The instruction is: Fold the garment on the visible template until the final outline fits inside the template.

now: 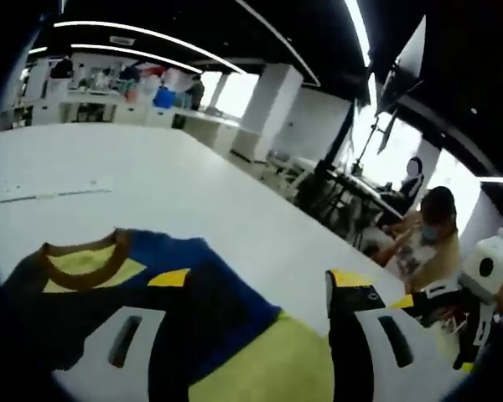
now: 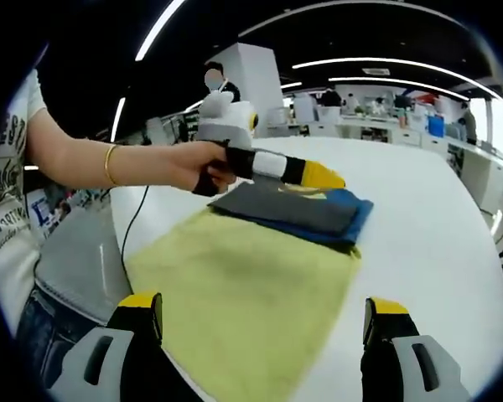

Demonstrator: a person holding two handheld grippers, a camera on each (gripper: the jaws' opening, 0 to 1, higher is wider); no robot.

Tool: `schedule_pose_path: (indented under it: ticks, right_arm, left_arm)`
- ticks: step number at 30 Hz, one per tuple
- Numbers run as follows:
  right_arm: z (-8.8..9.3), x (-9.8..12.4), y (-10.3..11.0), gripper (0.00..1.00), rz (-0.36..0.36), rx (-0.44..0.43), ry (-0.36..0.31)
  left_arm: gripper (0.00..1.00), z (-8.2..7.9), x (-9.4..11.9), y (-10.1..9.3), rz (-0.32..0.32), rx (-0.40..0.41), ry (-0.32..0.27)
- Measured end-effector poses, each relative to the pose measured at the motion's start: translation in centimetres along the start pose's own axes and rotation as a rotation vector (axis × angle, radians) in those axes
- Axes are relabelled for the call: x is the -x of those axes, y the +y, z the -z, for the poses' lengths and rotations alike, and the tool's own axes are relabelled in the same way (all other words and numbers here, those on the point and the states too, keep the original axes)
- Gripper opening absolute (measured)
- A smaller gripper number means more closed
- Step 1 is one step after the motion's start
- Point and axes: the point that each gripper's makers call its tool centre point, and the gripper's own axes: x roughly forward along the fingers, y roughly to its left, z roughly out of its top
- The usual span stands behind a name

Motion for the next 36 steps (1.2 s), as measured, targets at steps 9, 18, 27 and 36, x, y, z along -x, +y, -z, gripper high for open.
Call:
schedule_pose_path:
  ticks: [9, 18, 27, 36]
  right_arm:
    - [-0.4, 0.5, 0.5, 0.99, -0.043, 0.044, 0.024]
    - [-0.6, 0.5, 1.6, 0.99, -0.088, 0.087, 0.054]
    - [-0.3, 0.9, 1.9, 0.99, -0.11, 0.12, 0.09]
    - [0.7, 1.3, 2.4, 0.98, -0.139, 0.169, 0.149]
  left_arm:
    - [0.99, 0.0, 3.1, -0.8, 0.038, -0.12, 0.0]
    - [0.99, 2.0, 7.4, -0.4, 0.054, -0.158, 0.043]
    - [0.99, 3.8, 12.4, 0.5, 0.041, -0.155, 0.069]
    - [0.95, 5.7, 17.1, 0.4, 0.033, -0.164, 0.086]
